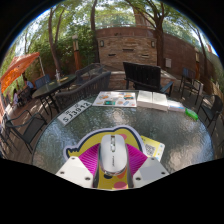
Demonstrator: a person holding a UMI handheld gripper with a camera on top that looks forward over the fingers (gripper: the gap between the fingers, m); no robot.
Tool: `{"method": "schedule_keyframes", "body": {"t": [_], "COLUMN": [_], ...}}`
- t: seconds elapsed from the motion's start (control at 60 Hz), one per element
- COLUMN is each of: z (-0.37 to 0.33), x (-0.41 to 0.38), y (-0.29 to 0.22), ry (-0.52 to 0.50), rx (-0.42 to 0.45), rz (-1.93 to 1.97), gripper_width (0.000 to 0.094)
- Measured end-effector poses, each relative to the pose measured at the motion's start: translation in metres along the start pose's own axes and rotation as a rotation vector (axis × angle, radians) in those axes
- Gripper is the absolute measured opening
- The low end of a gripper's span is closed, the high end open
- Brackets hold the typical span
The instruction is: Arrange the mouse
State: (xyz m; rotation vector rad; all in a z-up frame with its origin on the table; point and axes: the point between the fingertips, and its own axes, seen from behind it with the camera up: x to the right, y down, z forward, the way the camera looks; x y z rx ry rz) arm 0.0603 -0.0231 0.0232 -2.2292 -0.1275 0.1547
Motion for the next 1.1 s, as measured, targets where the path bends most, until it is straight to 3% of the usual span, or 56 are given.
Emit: {"method": "schedule_keyframes", "body": {"t": [0.15, 0.217, 0.267, 0.417, 0.65, 1.1], "z": [0.013, -0.006, -0.030, -0.121, -0.234, -0.284], "x": [-0.012, -0.013, -0.013, -0.028, -0.041, -0.045], "y": [0.032, 0.021, 0.006, -0.027, -0.035, -0.018], "ry": [0.004, 0.032, 0.046, 0.075, 0.136, 0.197], "rx": [-0.069, -0.055, -0.031, 0.018, 0.043, 0.048], "rz": [-0.012, -0.033, -0.043, -0.044, -0.058, -0.032], "gripper_width": [0.0565, 0.0869, 0.0830, 0.0855, 0.0855, 0.0853]}}
